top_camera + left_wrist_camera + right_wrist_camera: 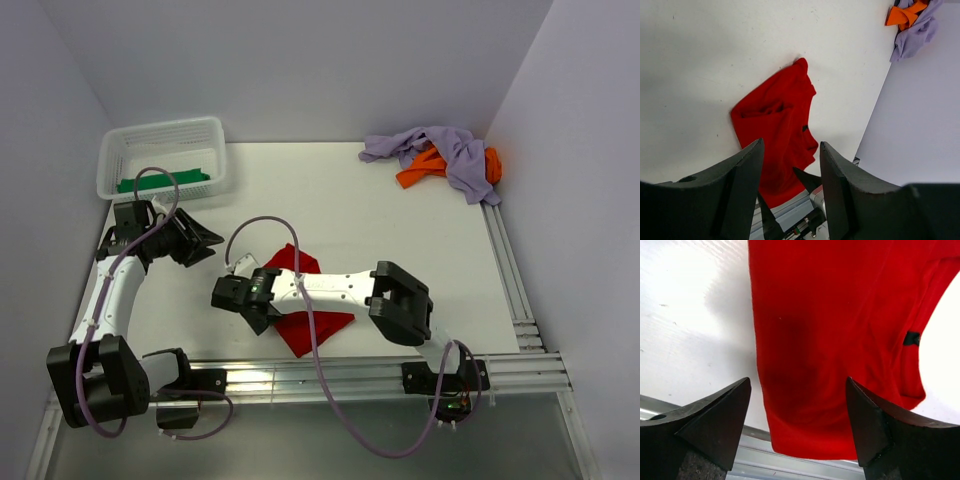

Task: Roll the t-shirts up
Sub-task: Roll the tshirt

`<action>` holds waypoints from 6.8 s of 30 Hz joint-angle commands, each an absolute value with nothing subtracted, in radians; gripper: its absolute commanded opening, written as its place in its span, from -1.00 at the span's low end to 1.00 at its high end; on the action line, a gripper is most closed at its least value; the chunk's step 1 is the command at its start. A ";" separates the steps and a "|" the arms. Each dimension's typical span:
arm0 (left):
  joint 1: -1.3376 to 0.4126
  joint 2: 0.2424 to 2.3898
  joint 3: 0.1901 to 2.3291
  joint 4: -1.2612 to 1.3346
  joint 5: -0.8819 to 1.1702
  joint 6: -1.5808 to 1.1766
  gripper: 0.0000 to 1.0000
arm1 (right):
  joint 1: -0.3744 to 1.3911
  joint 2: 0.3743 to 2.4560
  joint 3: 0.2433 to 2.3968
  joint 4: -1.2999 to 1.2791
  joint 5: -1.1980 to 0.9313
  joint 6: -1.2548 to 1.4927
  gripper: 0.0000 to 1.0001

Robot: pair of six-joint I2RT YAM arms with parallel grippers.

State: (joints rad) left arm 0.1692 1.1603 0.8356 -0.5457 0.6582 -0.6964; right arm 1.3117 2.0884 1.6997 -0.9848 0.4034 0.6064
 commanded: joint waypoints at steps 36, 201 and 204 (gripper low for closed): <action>0.199 1.186 0.793 -0.511 0.686 -0.650 0.10 | 1.122 1.827 1.240 -0.357 -0.040 0.578 -1.00; -0.252 1.437 0.753 -0.080 0.649 -0.683 0.55 | 0.686 1.888 0.673 0.546 -0.732 0.820 -1.00; -0.256 1.413 0.704 -0.083 0.626 -0.675 0.54 | 0.664 1.942 0.687 0.549 -0.758 0.821 -1.00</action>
